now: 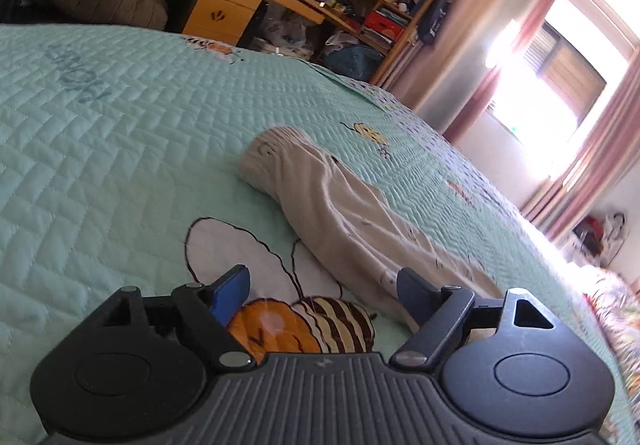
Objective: Fold clothes
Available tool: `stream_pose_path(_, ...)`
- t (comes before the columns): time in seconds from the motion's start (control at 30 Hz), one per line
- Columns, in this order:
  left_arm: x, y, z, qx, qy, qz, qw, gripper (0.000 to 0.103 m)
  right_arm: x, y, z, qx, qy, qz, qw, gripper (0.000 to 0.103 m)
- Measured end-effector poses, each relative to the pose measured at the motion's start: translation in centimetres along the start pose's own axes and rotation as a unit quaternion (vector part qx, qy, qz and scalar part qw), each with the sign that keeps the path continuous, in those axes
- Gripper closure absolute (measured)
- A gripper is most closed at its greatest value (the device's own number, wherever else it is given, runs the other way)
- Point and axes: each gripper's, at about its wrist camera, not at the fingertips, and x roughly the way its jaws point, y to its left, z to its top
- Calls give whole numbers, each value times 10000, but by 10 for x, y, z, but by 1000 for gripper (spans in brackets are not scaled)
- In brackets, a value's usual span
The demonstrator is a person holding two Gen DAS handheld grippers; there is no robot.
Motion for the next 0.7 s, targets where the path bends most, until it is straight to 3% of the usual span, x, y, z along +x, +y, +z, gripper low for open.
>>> stream_pose_path(0.27, 7, -11, -7, 345, -1, 135, 9993, 13, 70, 22, 16, -539, -176, -588, 9967, 33)
stream_pose_path(0.3, 7, -12, -7, 383, -7, 148, 9992, 13, 76, 25, 17, -661, -168, -691, 9953, 52)
stream_pose_path(0.33, 7, -13, -8, 418, -12, 160, 9990, 13, 80, 24, 19, -716, -118, -860, 9936, 89)
stream_pose_path(0.43, 8, -12, -8, 388, -26, 125, 9992, 13, 71, 14, 25, -580, -153, -801, 9950, 91)
stream_pose_path(0.6, 11, -17, -8, 528, -36, 192, 9984, 13, 51, 21, 17, -1190, -484, -867, 9879, 90)
stream_pose_path(0.7, 8, -16, -7, 468, -24, 143, 9988, 13, 67, 13, 22, -1242, -265, -999, 9869, 85)
